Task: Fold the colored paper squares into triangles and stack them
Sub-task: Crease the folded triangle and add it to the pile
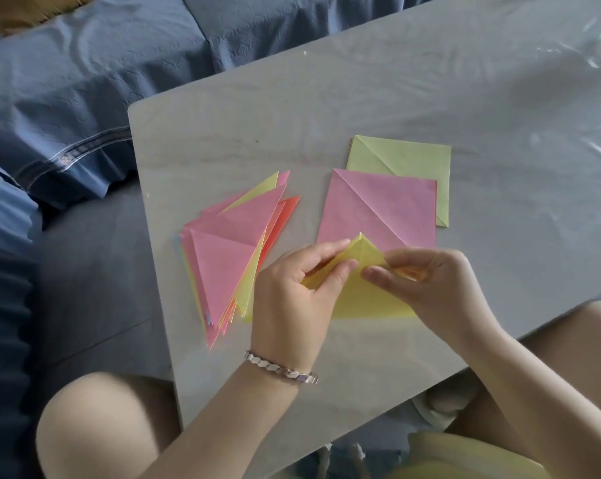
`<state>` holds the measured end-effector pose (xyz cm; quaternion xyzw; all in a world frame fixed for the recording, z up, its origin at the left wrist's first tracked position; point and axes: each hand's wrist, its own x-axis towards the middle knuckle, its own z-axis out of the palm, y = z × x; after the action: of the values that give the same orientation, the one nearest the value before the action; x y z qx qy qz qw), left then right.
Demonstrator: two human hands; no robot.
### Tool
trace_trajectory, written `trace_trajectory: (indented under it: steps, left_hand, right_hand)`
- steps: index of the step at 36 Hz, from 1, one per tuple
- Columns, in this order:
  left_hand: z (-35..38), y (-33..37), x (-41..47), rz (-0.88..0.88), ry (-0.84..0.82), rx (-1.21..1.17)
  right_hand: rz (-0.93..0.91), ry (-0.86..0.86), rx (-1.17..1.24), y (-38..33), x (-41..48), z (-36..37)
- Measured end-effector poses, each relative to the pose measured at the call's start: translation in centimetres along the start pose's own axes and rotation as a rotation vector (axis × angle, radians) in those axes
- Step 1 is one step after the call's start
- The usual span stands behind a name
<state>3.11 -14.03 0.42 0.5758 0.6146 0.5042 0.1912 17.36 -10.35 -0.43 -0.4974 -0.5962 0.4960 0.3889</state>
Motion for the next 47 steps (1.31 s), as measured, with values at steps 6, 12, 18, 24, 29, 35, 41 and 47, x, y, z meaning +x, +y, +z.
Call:
trace_trajectory:
  steps: [6, 12, 18, 24, 29, 35, 41, 47]
  left_hand:
    - [-0.2, 0.1, -0.1, -0.038, 0.009, -0.048]
    - [-0.3, 0.5, -0.1, -0.140, -0.008, -0.106]
    - [-0.3, 0.8, -0.2, -0.185, -0.007, -0.120]
    - [-0.4, 0.8, -0.2, -0.182, -0.016, -0.120]
    - [-0.4, 0.8, -0.2, -0.176, -0.038, -0.178]
    - [-0.5, 0.6, -0.3, -0.119, -0.059, -0.139]
    - [-0.3, 0.3, -0.3, -0.113, -0.062, -0.131]
    - [-0.2, 0.1, -0.3, -0.116, -0.068, -0.144]
  right_hand:
    - [0.006, 0.030, 0.030, -0.3, -0.3, 0.2]
    - [0.022, 0.043, 0.153, -0.7, -0.9, 0.3]
    - [-0.016, 0.051, 0.116, -0.9, -1.1, 0.5]
    - [-0.017, 0.070, 0.139, -0.9, -1.2, 0.6]
    - [-0.016, 0.069, 0.145, -0.8, -1.3, 0.6]
    - [-0.028, 0.068, 0.171, -0.9, -1.2, 0.8]
    - [-0.035, 0.062, 0.148, -0.8, -1.1, 0.7]
    - [-0.023, 0.058, 0.138, -0.7, -1.1, 0.7]
